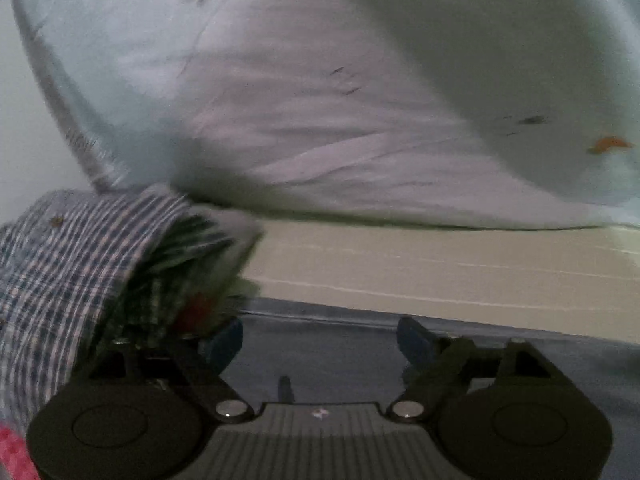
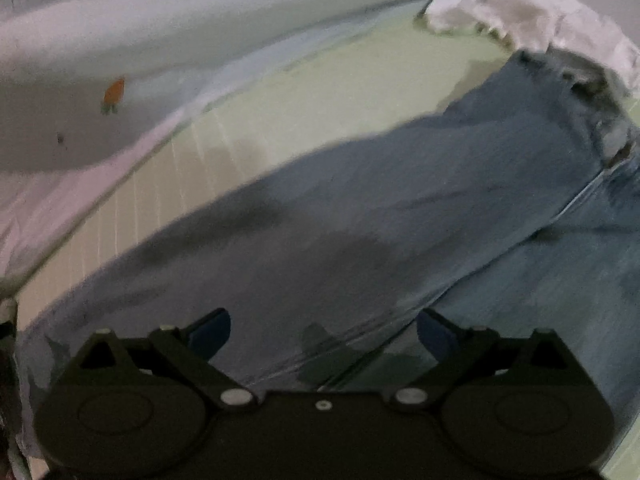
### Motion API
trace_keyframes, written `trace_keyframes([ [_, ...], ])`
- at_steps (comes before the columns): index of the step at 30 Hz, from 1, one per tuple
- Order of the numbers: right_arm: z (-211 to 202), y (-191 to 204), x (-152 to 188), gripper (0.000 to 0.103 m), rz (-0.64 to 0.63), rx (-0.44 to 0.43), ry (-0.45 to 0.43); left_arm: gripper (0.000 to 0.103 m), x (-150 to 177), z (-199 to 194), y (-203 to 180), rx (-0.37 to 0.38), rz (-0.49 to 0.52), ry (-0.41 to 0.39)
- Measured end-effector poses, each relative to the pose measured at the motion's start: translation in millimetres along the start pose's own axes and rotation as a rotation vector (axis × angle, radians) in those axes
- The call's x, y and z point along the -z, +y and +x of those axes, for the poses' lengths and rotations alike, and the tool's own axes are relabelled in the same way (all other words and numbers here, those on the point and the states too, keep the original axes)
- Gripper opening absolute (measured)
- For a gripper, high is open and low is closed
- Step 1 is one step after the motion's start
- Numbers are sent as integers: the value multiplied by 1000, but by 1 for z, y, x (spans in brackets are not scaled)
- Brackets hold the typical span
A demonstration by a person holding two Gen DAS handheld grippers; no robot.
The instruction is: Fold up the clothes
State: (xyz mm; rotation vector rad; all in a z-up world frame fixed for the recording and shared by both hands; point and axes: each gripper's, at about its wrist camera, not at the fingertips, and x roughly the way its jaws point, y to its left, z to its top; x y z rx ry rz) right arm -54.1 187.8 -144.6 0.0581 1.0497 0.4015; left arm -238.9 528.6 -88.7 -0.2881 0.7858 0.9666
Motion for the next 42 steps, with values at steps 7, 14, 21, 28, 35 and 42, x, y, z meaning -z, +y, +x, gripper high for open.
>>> trace_keyframes([
  [7, -15, -76, -36, 102, 70, -4, -151, 103, 52, -102, -57, 215, -59, -16],
  [14, -18, -173, -66, 85, 47, 110, -219, 103, 91, -141, -130, 207, -36, 52],
  [21, 2, -244, -100, 40, -17, 114, -211, 103, 91, -168, -193, 250, -78, 55],
  [28, 61, -284, -132, 36, -8, 107, -183, 103, 82, -176, -244, 239, -56, 30],
  [35, 81, -291, -135, 59, -14, 112, -197, 103, 84, -182, -274, 221, 28, 69],
  [42, 58, -300, -134, 5, 28, 23, -286, 103, 70, -189, -289, 249, 115, 21],
])
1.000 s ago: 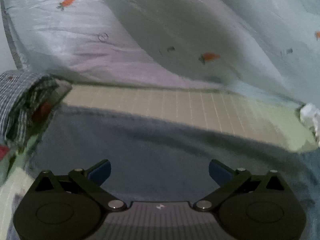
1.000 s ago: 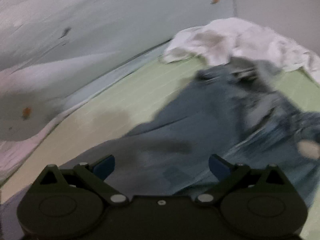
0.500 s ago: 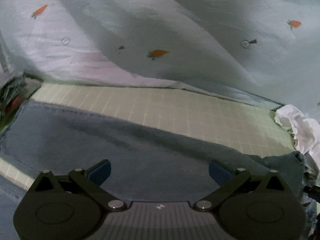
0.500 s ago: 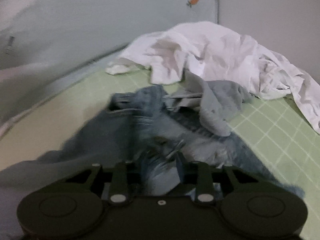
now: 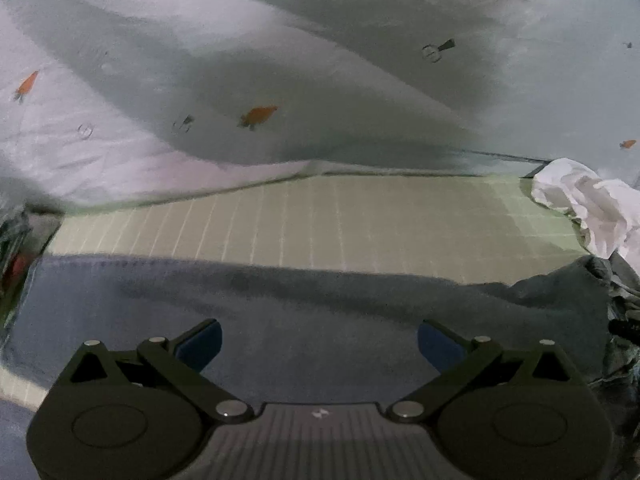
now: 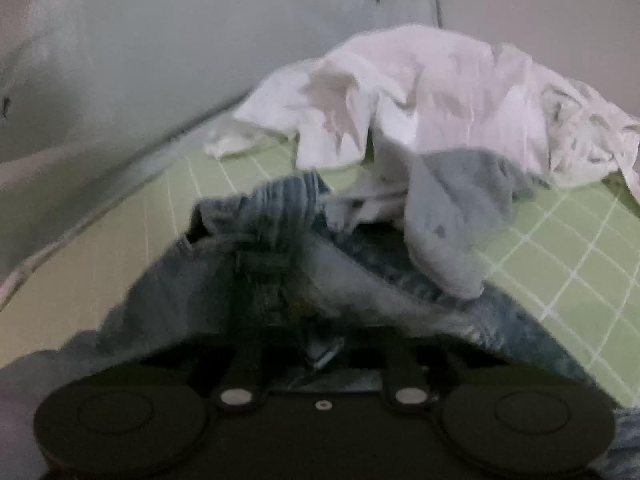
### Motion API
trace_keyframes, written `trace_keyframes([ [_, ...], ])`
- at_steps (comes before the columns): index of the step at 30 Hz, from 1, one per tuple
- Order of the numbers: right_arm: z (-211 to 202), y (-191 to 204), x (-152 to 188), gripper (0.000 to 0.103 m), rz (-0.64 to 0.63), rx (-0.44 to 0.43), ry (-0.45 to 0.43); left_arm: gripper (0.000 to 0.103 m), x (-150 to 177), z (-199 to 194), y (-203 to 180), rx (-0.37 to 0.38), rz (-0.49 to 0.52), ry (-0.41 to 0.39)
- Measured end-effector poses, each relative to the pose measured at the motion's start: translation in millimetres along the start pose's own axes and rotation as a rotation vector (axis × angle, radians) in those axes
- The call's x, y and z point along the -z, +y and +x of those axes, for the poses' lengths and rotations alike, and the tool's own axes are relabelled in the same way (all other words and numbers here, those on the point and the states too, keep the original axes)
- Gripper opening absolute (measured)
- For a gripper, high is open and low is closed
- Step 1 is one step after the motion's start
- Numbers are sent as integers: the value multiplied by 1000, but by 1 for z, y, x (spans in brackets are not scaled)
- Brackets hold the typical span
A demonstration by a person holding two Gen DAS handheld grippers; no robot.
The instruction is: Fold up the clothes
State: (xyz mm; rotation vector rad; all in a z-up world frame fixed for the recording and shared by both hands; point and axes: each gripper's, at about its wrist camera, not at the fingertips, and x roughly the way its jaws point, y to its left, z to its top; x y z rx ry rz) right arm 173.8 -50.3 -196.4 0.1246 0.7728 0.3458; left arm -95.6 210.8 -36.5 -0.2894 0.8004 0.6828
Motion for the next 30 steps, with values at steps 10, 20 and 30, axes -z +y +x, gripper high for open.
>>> trace_keyframes([
  [10, -43, -14, 18, 11, -105, 237, -29, 103, -6, 18, -1, 15, -29, 39],
  [20, -4, 20, -42, 76, -111, -98, -66, 103, -1, 33, 8, -8, -87, 84],
  [30, 84, 27, -64, 24, -103, -165, 141, 103, 2, 51, 12, -38, -102, 136],
])
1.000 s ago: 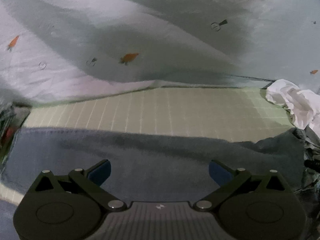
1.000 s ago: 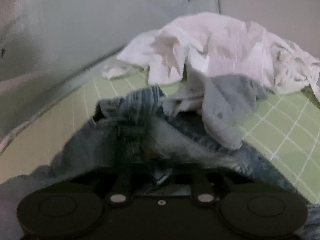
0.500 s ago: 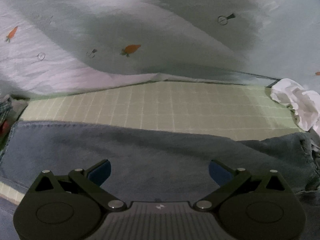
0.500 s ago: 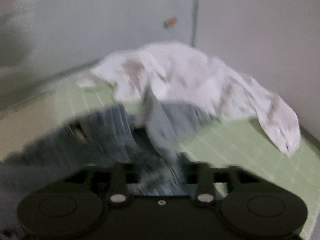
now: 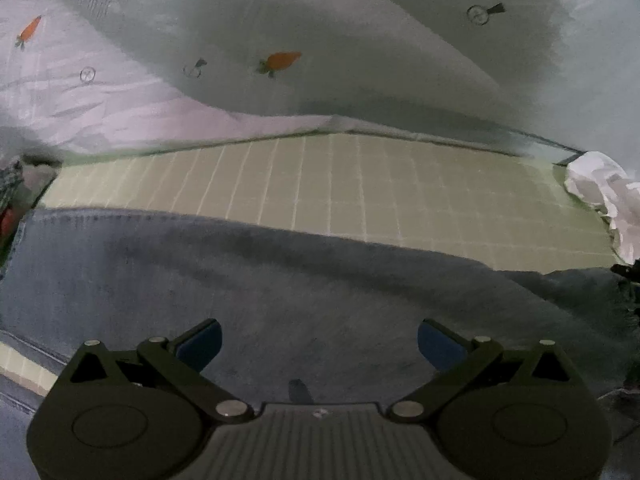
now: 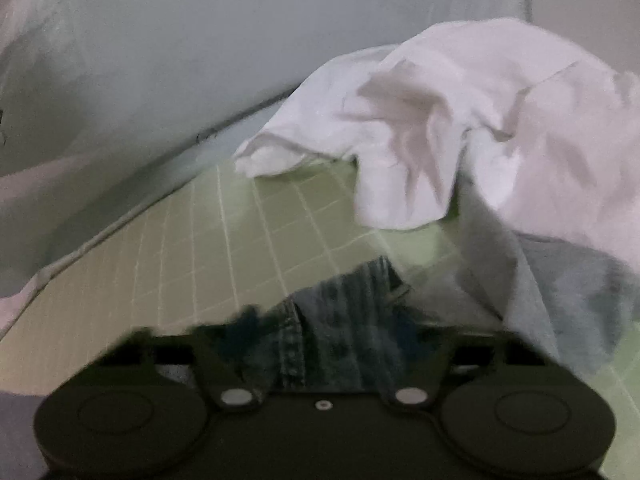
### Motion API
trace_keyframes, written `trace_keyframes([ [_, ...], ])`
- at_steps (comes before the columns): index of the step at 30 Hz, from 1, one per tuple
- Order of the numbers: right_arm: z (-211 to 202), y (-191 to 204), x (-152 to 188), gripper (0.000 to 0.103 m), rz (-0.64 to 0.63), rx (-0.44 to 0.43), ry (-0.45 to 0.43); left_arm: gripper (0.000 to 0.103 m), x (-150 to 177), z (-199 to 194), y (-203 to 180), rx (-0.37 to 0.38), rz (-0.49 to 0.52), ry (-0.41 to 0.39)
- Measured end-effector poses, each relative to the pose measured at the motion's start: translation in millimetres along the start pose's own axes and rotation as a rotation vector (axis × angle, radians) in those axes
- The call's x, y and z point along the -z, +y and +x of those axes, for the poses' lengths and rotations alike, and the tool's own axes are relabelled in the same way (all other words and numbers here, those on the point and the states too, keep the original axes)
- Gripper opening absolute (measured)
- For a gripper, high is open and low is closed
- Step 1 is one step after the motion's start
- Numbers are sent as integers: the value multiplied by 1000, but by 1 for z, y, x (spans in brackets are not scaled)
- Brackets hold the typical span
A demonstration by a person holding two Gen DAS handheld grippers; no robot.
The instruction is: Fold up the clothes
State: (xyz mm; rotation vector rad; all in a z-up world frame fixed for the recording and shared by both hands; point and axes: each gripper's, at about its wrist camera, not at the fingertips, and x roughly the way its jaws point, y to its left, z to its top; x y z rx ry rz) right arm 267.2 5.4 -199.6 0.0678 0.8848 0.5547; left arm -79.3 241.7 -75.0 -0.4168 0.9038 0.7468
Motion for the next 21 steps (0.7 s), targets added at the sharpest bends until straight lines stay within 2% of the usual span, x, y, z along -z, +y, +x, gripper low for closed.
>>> trace_keyframes([
  [1, 1, -1, -4, 14, -1, 0, -8, 103, 0, 2, 0, -2, -1, 6],
  [4, 6, -4, -16, 12, 8, 4, -39, 103, 0, 8, 1, -9, 6, 22],
  [10, 40, -19, -41, 13, 106, 17, -64, 103, 0, 13, 7, -29, 11, 30],
  [12, 37, -18, -42, 19, 101, 17, -63, 103, 0, 12, 11, -36, 2, 28],
  [14, 29, -19, -41, 53, 92, 6, -79, 103, 0, 12, 15, -39, -11, 29],
  [16, 17, -25, -38, 69, 87, -24, -120, 103, 1, 13, 17, -36, -21, 35],
  [19, -5, -45, -26, 70, 138, -81, -120, 103, 3, 13, 15, -26, -22, 45],
  [21, -16, -65, -15, 70, 224, -99, -117, 103, 3, 14, 13, -18, -11, 47],
])
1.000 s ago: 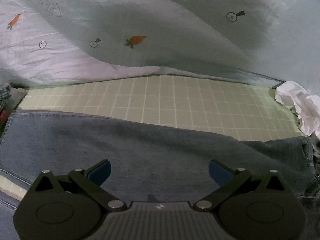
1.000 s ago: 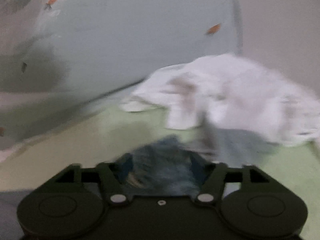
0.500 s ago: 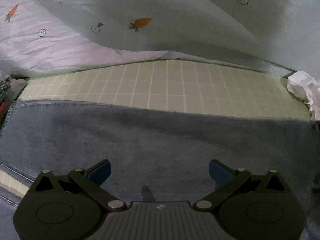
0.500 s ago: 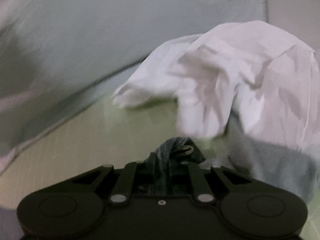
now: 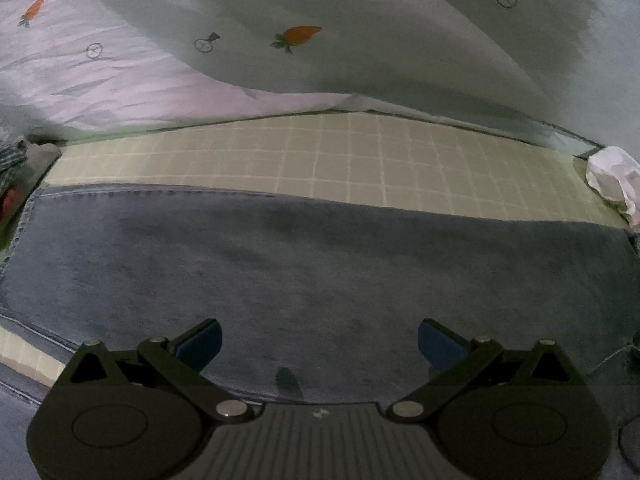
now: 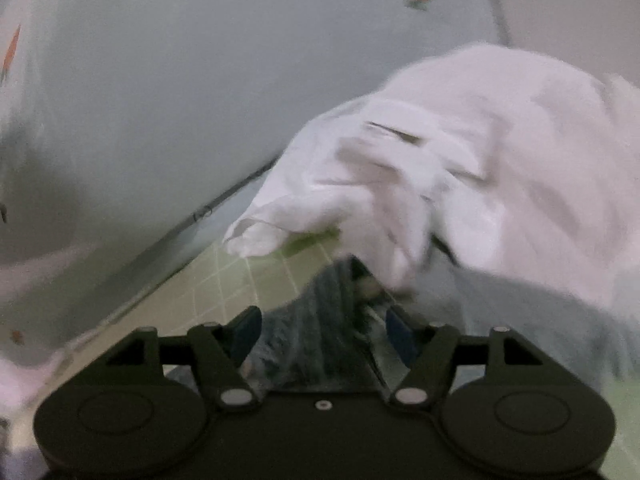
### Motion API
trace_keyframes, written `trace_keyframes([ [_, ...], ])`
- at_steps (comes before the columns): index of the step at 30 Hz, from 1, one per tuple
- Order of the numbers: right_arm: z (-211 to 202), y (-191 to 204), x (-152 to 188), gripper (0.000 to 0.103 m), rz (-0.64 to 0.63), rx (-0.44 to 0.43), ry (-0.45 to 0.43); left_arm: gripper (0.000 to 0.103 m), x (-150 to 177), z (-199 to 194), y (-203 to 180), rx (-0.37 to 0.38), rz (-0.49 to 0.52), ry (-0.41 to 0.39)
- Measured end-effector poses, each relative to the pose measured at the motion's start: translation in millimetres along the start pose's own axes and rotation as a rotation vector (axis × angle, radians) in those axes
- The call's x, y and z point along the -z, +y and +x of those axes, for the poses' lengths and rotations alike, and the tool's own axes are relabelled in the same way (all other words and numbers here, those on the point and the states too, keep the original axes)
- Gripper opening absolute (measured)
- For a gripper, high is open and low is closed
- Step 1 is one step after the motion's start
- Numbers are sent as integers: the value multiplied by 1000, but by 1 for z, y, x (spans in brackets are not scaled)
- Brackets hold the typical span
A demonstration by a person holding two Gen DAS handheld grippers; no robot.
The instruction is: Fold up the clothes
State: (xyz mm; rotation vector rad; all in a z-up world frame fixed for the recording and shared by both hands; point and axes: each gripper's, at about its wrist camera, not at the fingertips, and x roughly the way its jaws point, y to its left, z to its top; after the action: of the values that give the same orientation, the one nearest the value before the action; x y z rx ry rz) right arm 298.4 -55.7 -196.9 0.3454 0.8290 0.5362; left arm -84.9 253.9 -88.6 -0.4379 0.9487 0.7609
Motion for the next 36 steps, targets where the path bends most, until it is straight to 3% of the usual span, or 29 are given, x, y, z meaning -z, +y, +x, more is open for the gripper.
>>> trace_keyframes([
  [3, -15, -37, 8, 70, 135, 61, -19, 103, 0, 0, -6, 10, 22, 0],
  [4, -20, -50, 10, 65, 177, 95, -28, 103, 0, 0, -8, 13, 29, -1],
  [5, -25, -61, 11, 45, 198, 120, -42, 103, 1, 0, -11, 16, 36, -1],
  [7, -30, -74, 5, 30, 178, 188, -45, 103, 1, -1, -13, 14, 45, -3],
  [14, -6, -71, -30, 28, -157, 452, 0, 103, 1, -5, -17, 4, 58, -9],
  [20, 9, -92, -61, 29, -208, 556, -15, 103, 0, -11, -9, -6, 34, -29],
  [22, -1, -87, -56, 34, -209, 529, 16, 103, -1, -13, -6, -3, 19, -35],
  [24, -12, -83, -50, 54, -210, 502, 46, 103, -1, -15, -5, -3, 11, -40],
  [25, -21, -79, -41, 77, -220, 500, 40, 103, 0, -15, -5, -3, 9, -42],
  [26, -32, -74, -30, 94, -236, 505, 22, 103, 0, -16, -4, -3, 8, -43],
  [29, -69, -66, 4, 96, -267, 548, -16, 103, 1, -19, -5, 4, 13, -46],
  [36, -147, -83, 91, 97, 180, 379, -49, 103, 5, -32, -9, 22, 19, -69],
])
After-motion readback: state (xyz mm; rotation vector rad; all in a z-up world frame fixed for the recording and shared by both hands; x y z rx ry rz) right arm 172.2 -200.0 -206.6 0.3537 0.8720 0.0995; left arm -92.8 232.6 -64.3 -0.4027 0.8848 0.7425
